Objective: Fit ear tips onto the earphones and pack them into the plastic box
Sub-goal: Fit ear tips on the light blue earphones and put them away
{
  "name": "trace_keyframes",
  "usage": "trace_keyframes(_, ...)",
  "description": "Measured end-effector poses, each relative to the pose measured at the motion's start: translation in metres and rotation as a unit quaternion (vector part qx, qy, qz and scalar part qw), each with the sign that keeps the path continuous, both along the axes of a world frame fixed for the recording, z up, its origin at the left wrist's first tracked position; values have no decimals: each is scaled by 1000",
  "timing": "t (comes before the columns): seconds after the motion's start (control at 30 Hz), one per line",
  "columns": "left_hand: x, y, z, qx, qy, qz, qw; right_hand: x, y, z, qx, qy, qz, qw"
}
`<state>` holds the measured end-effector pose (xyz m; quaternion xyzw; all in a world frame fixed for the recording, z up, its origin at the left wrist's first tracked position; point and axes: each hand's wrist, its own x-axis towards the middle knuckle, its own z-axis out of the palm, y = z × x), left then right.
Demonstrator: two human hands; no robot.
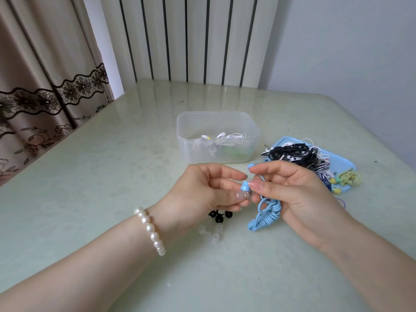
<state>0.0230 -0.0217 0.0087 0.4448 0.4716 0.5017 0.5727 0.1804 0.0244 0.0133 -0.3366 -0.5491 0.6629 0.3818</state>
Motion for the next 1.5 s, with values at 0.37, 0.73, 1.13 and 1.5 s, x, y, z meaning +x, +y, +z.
trace_keyframes(0.37, 0, 1, -1, 48, 75, 52, 995, -6, -3, -7, 86, -107, -30, 990)
trace_keyframes(0.73, -36, 3, 13, 77, 440, -55, 893, 6, 9, 1, 66, -77, -63, 993)
trace_keyframes(1.13, -25, 2, 0, 141, 542, -139, 817, 6, 10, -3, 77, -88, -62, 991)
trace_keyframes(1.5, -28, 0, 1, 162, 553, -208, 791, 5, 9, -3, 81, -102, -61, 990)
